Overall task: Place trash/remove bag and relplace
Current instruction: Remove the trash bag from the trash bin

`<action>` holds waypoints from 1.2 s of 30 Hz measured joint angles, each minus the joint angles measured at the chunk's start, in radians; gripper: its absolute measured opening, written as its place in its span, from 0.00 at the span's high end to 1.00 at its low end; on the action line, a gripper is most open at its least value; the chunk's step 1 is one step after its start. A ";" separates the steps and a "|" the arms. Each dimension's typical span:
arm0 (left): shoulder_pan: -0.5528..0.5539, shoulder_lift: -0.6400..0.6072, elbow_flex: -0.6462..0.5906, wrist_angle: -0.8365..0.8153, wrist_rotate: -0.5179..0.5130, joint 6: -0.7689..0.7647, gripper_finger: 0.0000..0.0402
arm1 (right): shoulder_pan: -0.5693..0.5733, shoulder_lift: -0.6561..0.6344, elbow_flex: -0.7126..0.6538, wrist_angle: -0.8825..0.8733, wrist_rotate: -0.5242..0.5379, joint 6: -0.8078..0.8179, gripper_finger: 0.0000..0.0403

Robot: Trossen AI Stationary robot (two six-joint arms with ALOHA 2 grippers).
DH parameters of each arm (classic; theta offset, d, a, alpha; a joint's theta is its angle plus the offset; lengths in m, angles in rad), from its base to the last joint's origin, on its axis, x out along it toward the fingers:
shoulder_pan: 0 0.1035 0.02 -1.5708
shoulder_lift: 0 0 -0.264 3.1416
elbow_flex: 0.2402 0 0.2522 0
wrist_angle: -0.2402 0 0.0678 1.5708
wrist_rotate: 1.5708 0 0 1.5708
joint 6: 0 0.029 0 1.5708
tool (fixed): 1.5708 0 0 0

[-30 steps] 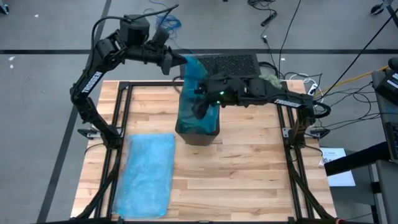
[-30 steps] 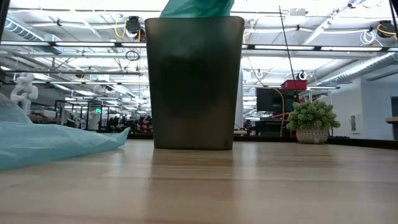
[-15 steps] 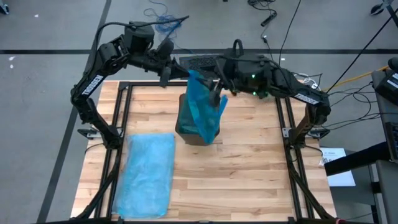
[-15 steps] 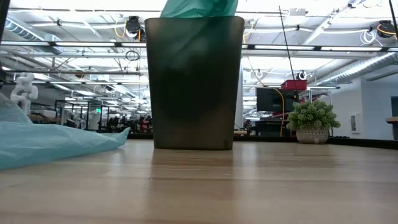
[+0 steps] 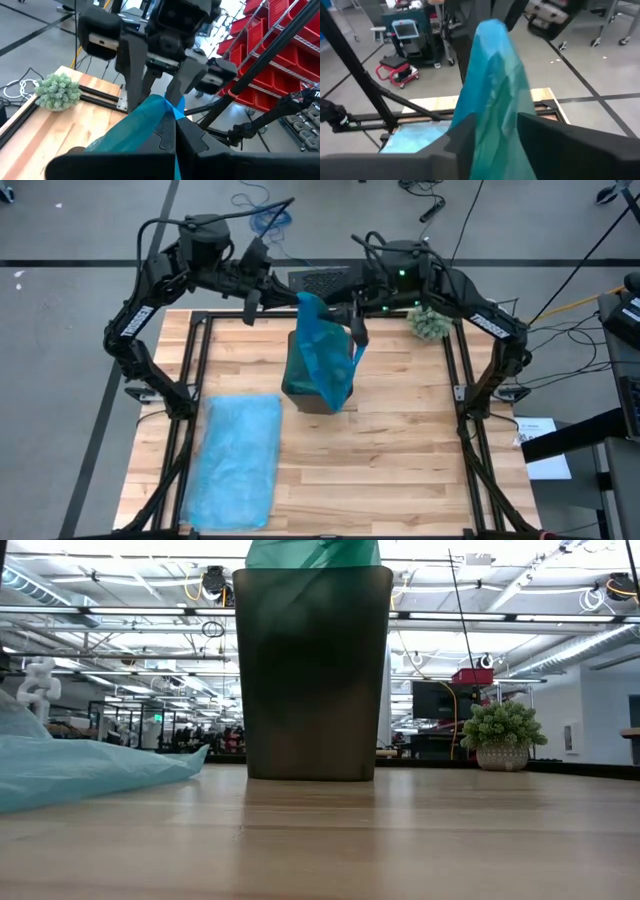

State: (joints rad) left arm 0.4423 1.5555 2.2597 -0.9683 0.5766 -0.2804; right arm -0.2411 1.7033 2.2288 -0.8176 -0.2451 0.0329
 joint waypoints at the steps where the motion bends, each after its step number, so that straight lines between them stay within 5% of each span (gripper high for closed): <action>1: 0.000 0.000 0.000 0.000 0.000 0.000 1.00 | 0.000 0.004 0.000 0.001 -0.001 -0.009 0.72; 6: 0.000 0.000 0.000 0.014 0.001 -0.001 1.00 | 0.001 0.005 0.000 0.006 -0.045 -0.039 0.97; 14: 0.000 -0.033 0.000 0.112 0.000 -0.003 0.97 | 0.007 0.005 0.001 0.009 -0.038 -0.052 1.00; 26: 0.000 -0.054 0.000 0.111 -0.046 -0.003 0.67 | 0.007 -0.015 0.001 0.042 0.022 -0.057 1.00; 36: -0.022 -0.104 0.000 0.112 -0.009 0.005 0.62 | 0.001 -0.041 0.001 0.036 0.215 -0.071 1.00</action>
State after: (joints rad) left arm 0.4207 1.4514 2.2597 -0.8560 0.5678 -0.2751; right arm -0.2404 1.6618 2.2295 -0.7820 -0.0297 -0.0385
